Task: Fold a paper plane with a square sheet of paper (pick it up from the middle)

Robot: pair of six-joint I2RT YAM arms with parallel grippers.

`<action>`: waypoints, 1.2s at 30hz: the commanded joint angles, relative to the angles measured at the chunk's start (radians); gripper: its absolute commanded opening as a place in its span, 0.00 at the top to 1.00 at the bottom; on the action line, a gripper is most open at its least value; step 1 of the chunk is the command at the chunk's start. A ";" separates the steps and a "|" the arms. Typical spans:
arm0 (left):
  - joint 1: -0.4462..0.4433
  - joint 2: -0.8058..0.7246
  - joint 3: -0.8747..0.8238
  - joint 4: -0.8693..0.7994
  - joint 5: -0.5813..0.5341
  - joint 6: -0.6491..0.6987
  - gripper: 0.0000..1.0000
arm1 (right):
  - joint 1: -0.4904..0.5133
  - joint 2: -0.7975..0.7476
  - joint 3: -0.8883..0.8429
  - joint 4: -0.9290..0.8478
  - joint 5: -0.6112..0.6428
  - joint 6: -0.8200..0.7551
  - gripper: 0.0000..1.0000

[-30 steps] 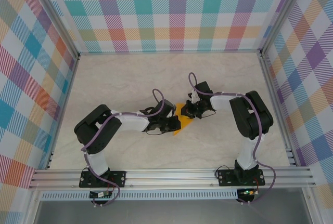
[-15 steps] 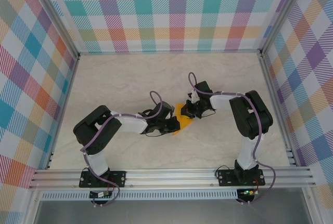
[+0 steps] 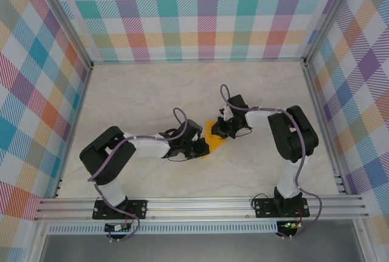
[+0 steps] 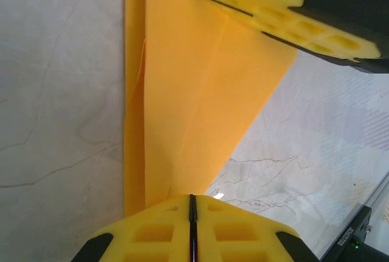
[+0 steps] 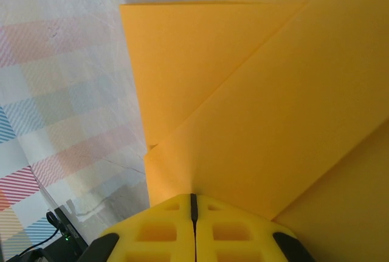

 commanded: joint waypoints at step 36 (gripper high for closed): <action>-0.025 -0.081 -0.076 -0.277 -0.038 -0.010 0.91 | -0.001 0.099 0.017 -0.068 0.116 -0.020 0.94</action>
